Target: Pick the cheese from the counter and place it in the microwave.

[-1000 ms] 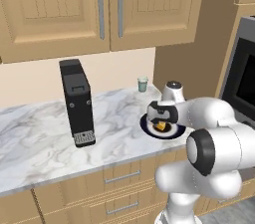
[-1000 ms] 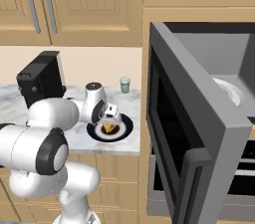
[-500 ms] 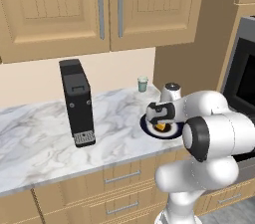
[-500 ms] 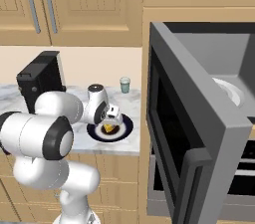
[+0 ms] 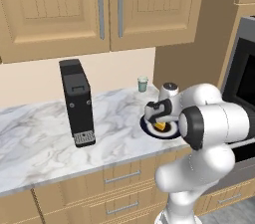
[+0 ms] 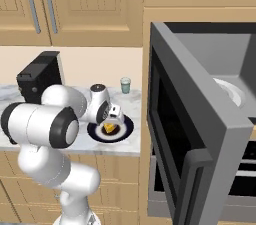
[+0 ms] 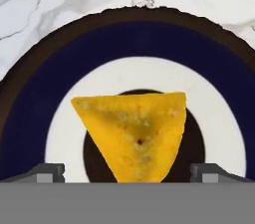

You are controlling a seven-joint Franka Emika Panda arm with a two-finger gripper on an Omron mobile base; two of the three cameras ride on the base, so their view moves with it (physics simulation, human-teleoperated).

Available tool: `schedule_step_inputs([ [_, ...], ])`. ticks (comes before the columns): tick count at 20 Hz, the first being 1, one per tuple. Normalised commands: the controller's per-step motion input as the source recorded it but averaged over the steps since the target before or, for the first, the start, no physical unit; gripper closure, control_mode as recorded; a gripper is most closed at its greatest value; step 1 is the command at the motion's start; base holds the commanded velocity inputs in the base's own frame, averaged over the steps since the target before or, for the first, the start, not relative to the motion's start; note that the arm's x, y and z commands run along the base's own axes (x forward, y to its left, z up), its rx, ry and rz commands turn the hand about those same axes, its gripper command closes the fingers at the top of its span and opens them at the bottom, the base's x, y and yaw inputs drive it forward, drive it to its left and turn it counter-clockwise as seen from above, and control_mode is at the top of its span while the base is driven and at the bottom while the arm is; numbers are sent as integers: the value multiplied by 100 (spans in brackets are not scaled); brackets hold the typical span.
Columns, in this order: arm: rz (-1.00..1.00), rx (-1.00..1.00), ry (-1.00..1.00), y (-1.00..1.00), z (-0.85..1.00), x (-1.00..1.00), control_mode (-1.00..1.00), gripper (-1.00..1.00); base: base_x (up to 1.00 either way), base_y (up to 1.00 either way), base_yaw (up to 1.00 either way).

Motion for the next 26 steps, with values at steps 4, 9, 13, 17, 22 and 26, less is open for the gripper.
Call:
schedule_step_inputs([
  [4,0,0,0,-4,-9,2,-100,-100,0,0,0],
  [9,0,0,0,-1,-7,1,-100,-100,0,0,0],
  [13,0,0,0,0,0,9,-100,-100,0,0,0],
  [17,0,0,0,0,-1,2,-100,-100,0,0,0],
  [22,0,0,0,0,-10,0,-100,-100,0,0,0],
  [26,0,0,0,0,-13,0,-100,-100,0,0,0],
])
